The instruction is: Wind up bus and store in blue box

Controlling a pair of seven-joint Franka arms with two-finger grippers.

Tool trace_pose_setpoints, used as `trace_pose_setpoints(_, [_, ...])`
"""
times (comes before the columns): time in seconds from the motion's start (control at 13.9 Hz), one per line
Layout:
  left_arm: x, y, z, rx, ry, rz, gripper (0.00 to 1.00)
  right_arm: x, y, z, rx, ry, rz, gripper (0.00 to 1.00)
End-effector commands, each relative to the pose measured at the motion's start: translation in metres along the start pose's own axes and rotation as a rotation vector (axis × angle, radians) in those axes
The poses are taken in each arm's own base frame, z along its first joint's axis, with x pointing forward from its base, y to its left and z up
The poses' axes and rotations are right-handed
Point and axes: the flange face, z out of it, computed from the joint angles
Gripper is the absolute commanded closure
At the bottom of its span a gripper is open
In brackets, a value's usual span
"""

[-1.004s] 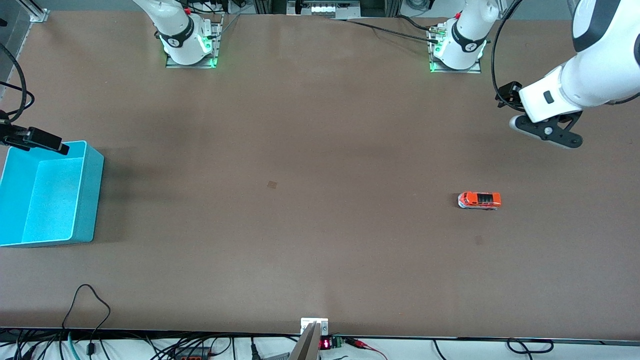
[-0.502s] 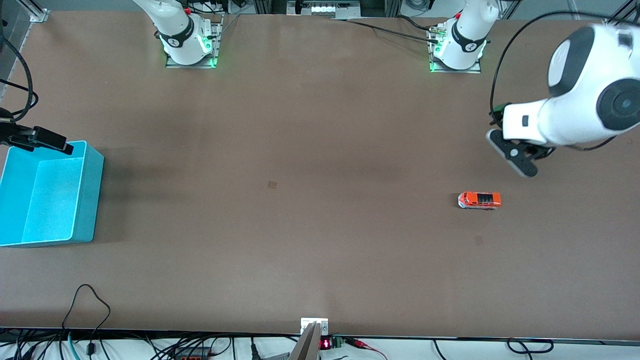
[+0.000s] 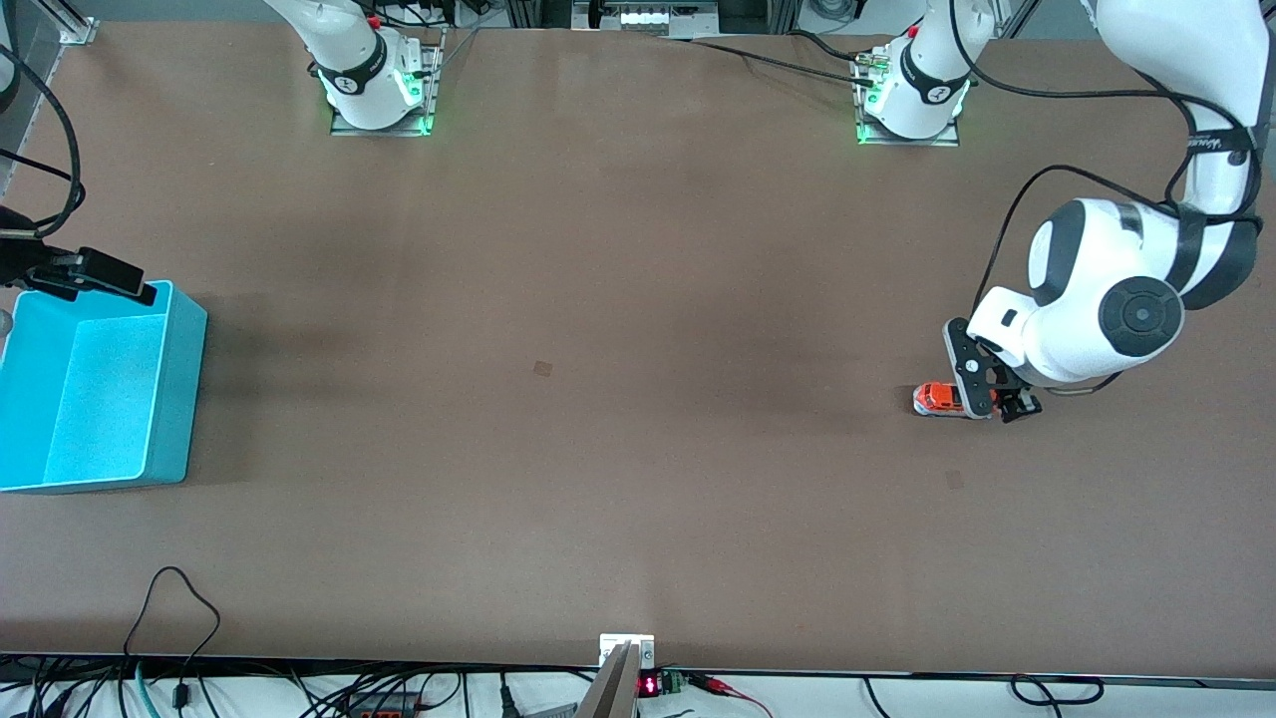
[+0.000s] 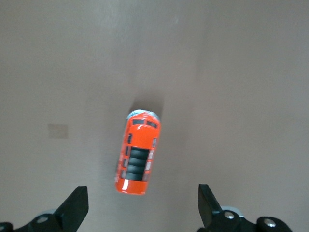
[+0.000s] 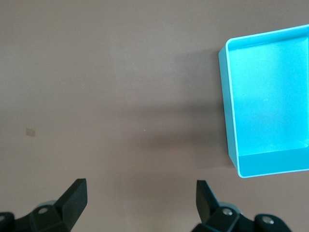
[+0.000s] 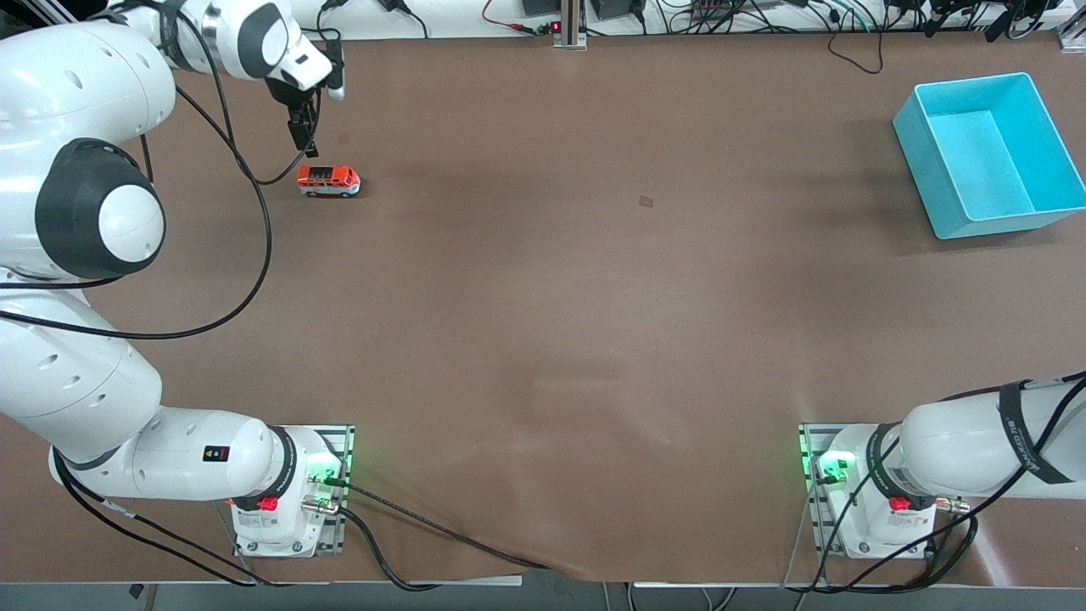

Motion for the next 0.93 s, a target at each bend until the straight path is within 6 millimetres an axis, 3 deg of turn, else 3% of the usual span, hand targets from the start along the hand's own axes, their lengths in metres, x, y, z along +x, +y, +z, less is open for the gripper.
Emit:
trace_pose_setpoints(0.0, [-0.014, 0.005, 0.025, 0.079, -0.029, 0.106, 0.00, -0.010, -0.004, -0.007, -0.014, -0.021, -0.006, 0.00])
trace_pose_setpoints(0.22, [-0.013, -0.001, 0.056, 0.103, -0.011, 0.109, 0.00, -0.013, -0.005, -0.006, -0.023, -0.038, -0.009, 0.00])
trace_pose_setpoints(0.36, [-0.019, 0.004, 0.080, 0.120, 0.006, 0.112, 0.00, -0.015, -0.021, -0.009, -0.063, -0.032, -0.043, 0.00])
trace_pose_setpoints(0.57, [-0.024, 0.010, 0.098, 0.150, 0.024, 0.113, 0.01, -0.016, -0.029, -0.010, -0.089, -0.033, -0.057, 0.00])
trace_pose_setpoints(0.79, [-0.019, 0.007, 0.109, 0.157, 0.031, 0.118, 0.13, -0.018, -0.028, -0.010, -0.089, -0.033, -0.057, 0.00])
trace_pose_setpoints(0.86, [-0.020, 0.007, 0.113, 0.153, 0.030, 0.119, 0.23, -0.017, -0.027, -0.011, -0.087, -0.028, -0.056, 0.00])
